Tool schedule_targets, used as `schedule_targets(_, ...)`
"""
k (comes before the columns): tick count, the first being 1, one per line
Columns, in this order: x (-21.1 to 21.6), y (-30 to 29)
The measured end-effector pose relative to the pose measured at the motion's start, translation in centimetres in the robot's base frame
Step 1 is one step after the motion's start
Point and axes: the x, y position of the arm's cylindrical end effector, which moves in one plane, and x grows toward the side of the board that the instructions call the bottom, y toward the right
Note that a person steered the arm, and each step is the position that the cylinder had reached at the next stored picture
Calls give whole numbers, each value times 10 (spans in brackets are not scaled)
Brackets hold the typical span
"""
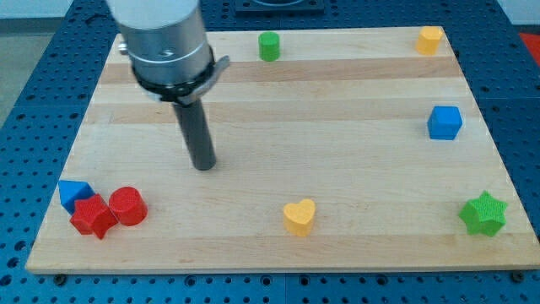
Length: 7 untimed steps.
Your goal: Nudge yellow heart a bit down
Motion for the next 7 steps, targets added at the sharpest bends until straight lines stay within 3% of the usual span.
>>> schedule_targets(5, -11, 144)
schedule_targets(7, 23, 155)
